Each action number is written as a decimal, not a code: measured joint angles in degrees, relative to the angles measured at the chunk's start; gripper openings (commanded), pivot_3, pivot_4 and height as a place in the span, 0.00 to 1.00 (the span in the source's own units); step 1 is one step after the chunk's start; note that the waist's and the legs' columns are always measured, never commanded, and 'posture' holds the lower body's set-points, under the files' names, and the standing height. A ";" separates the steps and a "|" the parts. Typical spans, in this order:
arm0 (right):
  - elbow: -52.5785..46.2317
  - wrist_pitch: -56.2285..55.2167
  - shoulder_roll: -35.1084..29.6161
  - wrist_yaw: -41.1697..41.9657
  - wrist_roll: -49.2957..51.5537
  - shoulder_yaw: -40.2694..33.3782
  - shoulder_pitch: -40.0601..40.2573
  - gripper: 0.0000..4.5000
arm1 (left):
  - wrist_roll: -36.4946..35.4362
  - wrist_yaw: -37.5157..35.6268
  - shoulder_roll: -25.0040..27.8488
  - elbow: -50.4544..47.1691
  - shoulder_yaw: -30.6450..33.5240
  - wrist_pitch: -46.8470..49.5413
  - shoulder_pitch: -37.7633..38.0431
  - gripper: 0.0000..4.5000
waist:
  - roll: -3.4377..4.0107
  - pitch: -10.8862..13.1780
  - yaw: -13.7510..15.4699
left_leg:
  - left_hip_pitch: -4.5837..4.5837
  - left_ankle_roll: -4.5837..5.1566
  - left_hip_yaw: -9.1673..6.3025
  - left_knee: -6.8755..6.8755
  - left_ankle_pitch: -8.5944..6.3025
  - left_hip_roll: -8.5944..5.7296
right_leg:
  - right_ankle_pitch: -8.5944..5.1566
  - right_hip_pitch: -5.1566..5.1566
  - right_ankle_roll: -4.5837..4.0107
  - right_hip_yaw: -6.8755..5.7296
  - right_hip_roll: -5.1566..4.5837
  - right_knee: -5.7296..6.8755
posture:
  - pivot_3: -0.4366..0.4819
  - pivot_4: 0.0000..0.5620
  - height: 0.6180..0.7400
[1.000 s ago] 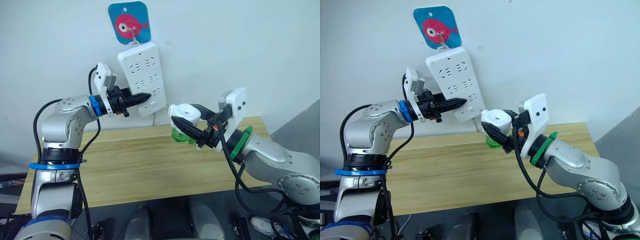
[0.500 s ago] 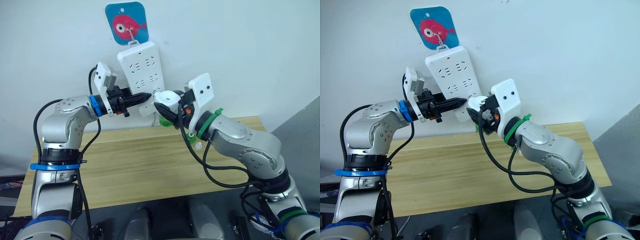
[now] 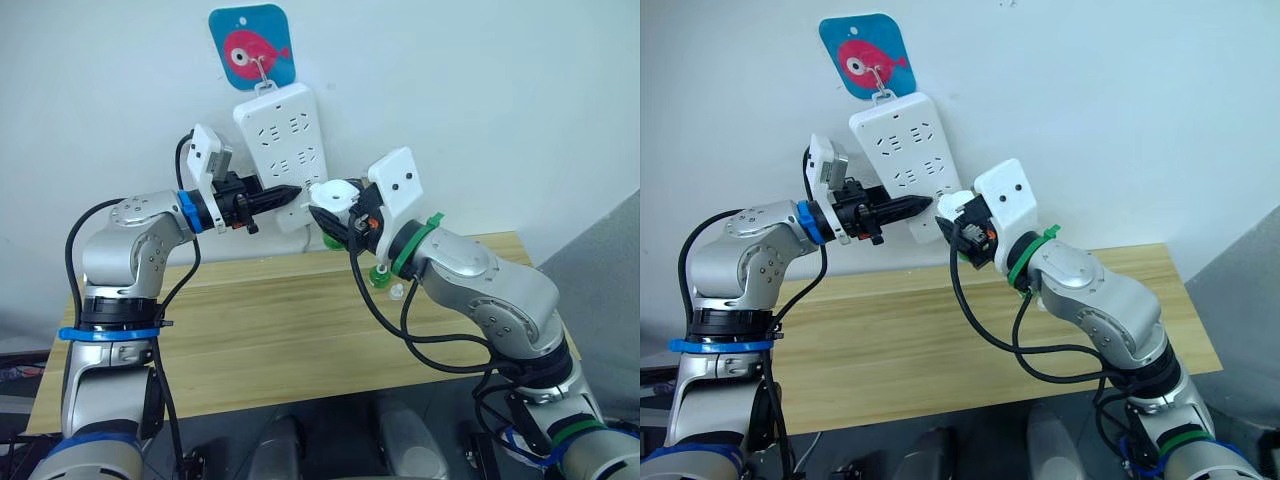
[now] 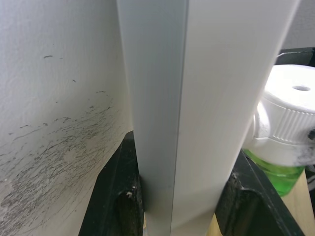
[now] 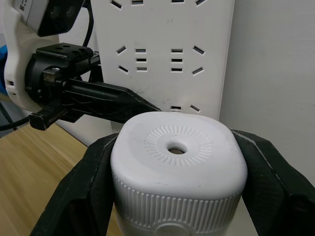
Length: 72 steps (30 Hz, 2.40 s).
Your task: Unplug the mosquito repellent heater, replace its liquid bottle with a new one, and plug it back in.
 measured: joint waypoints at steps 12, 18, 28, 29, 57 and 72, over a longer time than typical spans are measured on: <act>-0.01 1.61 4.74 2.07 -4.55 -1.11 -0.04 0.68 | -0.03 0.28 0.09 -0.37 0.00 0.02 0.10 0.29 | 0.00 -0.04 -0.20 | 0.00 0.00 -0.01 0.00 0.00 -0.01 | 0.00 -0.02 0.00 0.00 -0.01 0.04 | 0.26 0.31 1.00; -0.01 1.93 6.04 3.23 -6.99 -1.17 0.06 0.68 | -0.13 0.28 0.09 -0.41 0.12 0.54 0.10 0.29 | 0.00 -0.04 -0.27 | 0.00 0.00 -0.01 0.00 0.00 -0.02 | 0.00 -0.02 0.00 0.00 -0.01 0.04 | 0.26 0.31 1.00; 3.50 -1.25 9.62 5.62 -11.85 -0.06 0.23 0.68 | -0.60 0.30 0.65 -1.65 0.81 2.53 0.94 0.29 | -0.02 -0.10 -1.01 | 0.01 0.00 0.00 0.00 0.00 -0.02 | 0.00 -0.05 0.00 0.02 -0.01 0.15 | 0.27 0.30 1.00; 4.13 -1.90 10.29 5.86 -12.27 -0.05 0.25 0.68 | -0.60 0.32 0.86 -1.65 0.89 2.65 1.02 0.29 | -0.04 -0.13 -1.12 | 0.03 0.00 0.01 0.00 0.00 -0.01 | 0.00 -0.05 0.00 0.03 0.00 0.18 | 0.27 0.30 1.00; 14.02 -10.16 14.99 13.13 -17.79 -2.39 0.65 1.00 | 0.03 0.36 -0.93 -1.53 1.52 3.07 1.10 0.29 | -0.17 -0.90 -0.97 | 0.27 -0.16 0.01 -0.01 0.10 0.00 | 0.00 -0.05 -0.01 0.09 0.02 0.52 | 0.27 0.30 1.00; -5.36 3.57 3.75 19.75 -9.45 -6.88 6.13 1.00 | 4.99 2.76 0.69 5.40 0.49 -6.42 0.54 0.64 | -0.23 -1.00 -1.06 | 0.37 0.00 0.01 -0.03 0.03 0.05 | 0.00 -0.01 -0.01 0.10 0.09 0.56 | 0.29 0.32 1.00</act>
